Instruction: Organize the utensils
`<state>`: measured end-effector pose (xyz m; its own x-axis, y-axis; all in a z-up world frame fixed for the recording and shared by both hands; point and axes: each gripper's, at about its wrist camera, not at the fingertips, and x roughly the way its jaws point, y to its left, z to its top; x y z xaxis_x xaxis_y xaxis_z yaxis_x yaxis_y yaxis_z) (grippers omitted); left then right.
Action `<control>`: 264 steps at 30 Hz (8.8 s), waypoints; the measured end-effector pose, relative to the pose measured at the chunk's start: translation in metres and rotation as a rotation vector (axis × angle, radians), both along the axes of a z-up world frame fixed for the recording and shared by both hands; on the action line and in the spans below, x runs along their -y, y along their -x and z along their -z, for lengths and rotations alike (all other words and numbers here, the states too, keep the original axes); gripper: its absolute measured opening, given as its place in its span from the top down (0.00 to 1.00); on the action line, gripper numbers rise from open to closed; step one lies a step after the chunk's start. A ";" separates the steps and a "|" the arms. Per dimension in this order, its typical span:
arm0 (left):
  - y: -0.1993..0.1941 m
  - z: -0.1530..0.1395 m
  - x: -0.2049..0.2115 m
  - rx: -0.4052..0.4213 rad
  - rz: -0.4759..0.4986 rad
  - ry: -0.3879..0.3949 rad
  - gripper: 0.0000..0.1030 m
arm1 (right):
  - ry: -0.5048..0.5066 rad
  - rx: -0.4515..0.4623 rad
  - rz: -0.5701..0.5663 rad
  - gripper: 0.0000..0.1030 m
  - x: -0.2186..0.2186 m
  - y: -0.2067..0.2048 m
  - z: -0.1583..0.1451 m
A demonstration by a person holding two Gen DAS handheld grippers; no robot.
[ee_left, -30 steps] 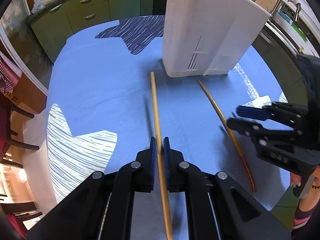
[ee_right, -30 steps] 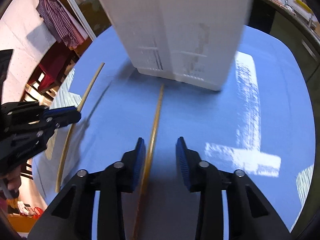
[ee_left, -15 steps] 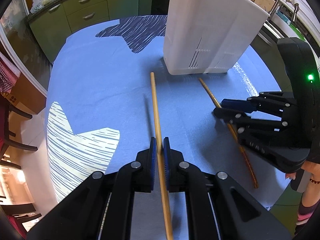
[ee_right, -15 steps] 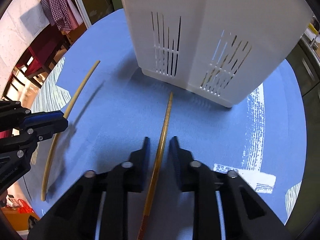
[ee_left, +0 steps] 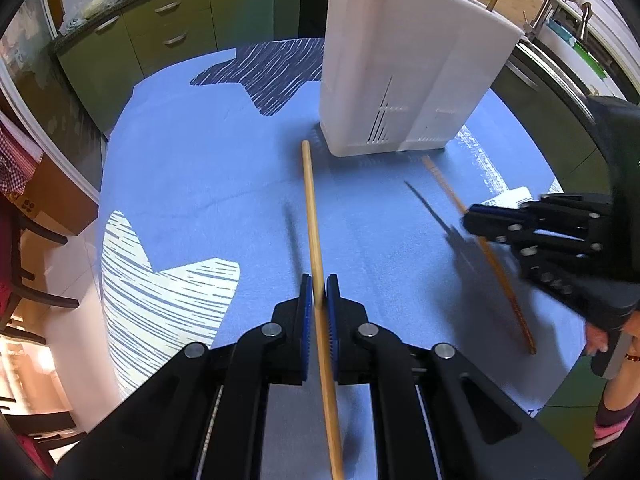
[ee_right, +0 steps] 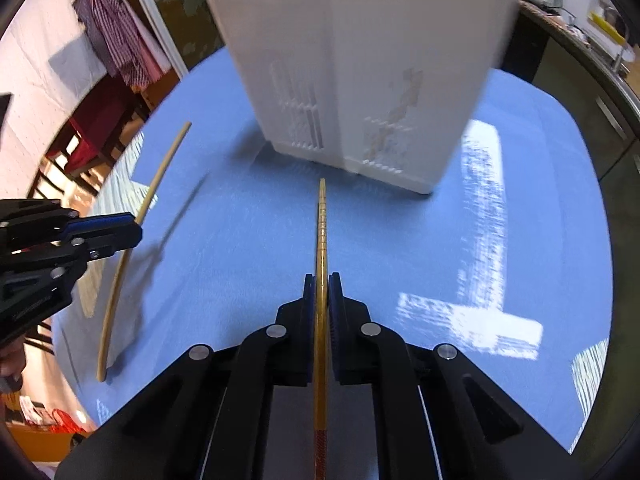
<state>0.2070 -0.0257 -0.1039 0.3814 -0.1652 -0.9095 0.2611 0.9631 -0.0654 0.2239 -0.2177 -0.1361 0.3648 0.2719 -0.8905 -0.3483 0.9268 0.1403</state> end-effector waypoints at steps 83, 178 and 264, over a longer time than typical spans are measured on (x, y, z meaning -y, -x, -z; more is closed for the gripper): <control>0.063 -0.096 -0.032 0.264 0.031 0.060 0.94 | -0.193 0.291 0.105 0.93 0.091 0.103 -0.109; 0.024 -0.164 -0.013 0.464 0.015 0.078 0.50 | -0.254 0.514 0.182 0.77 0.074 -0.016 -0.222; 0.243 -0.114 -0.029 0.592 -0.167 0.130 0.07 | -0.052 0.739 0.345 0.05 0.095 0.325 -0.146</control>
